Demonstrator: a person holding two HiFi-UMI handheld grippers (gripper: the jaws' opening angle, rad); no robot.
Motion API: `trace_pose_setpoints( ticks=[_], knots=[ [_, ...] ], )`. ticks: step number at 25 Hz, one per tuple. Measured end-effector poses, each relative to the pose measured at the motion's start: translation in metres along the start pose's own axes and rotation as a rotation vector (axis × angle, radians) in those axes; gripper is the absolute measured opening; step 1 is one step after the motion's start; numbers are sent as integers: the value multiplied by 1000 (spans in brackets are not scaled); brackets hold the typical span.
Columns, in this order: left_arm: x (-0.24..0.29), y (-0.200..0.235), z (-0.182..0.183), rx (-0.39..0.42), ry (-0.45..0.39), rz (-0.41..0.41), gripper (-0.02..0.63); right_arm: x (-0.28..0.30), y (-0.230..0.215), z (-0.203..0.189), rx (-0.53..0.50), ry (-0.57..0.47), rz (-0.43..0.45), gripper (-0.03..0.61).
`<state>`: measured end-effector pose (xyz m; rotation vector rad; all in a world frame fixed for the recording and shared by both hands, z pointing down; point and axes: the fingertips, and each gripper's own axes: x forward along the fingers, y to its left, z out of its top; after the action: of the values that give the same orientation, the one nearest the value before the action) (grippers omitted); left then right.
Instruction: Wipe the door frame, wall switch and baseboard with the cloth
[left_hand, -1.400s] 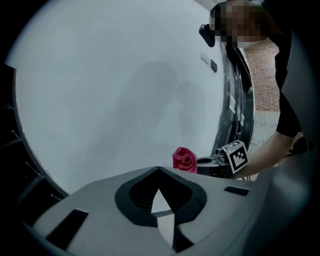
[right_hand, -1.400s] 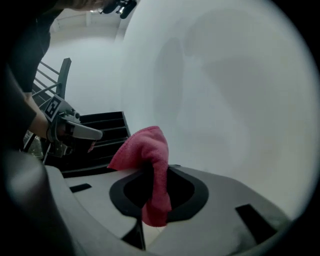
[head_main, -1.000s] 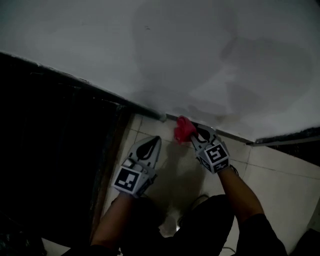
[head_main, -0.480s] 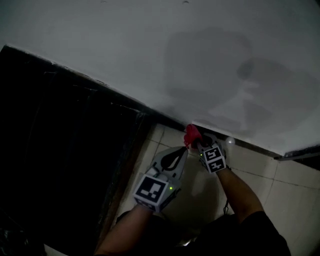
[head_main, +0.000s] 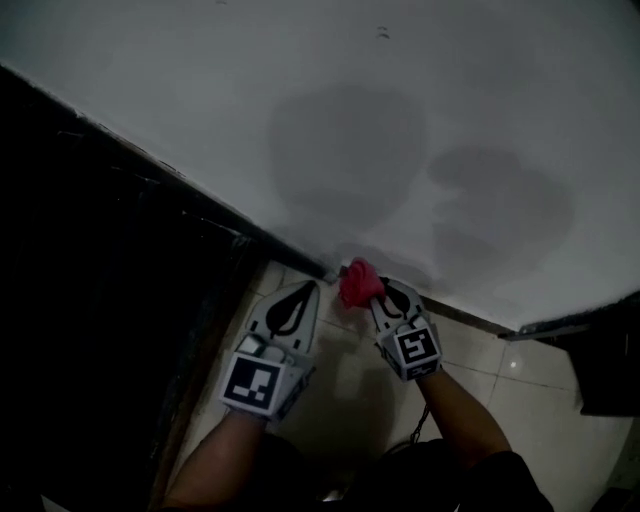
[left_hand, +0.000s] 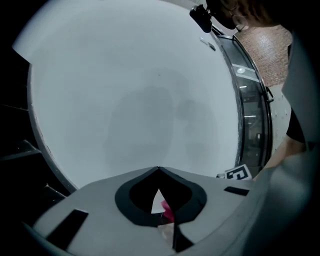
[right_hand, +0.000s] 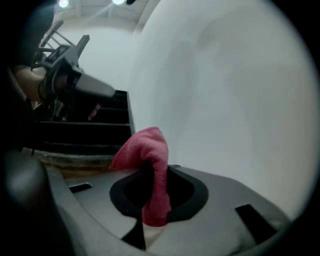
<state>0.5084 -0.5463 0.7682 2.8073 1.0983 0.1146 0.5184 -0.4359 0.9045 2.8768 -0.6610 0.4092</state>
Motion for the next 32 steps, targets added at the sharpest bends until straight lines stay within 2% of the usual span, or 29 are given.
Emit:
trace_pose_setpoints(
  ticks=[4,7,9,11,19,23,26,30,32],
  knots=[
    [3,-7,18,-60,-94,-27,-8,-60,-42,69,52,-184,-144,57],
    [11,-14,31,-92,-131,-34,-8,-80,-57,77,101,-202,-197,57],
    [16,-21,36,-55,-143,-31,-8,-83,-54,73,110,-186,-187,57],
    [17,-27,37,-20,-150,-27,-8,-84,-49,70,76,-177,-166,57],
    [3,-8,35,30,-128,54,-8,-76,-19,60,26,-145,-97,57],
    [-2,9,27,-2,-45,130,-7,-49,3,22,49,-54,-56,57],
    [-4,14,21,-3,0,145,-6,-14,12,-19,93,35,-50,57],
    [-9,19,16,2,23,147,-6,38,16,-75,135,145,-97,57],
    [-10,23,10,-29,44,143,-6,61,20,-104,146,211,-138,57]
  ],
)
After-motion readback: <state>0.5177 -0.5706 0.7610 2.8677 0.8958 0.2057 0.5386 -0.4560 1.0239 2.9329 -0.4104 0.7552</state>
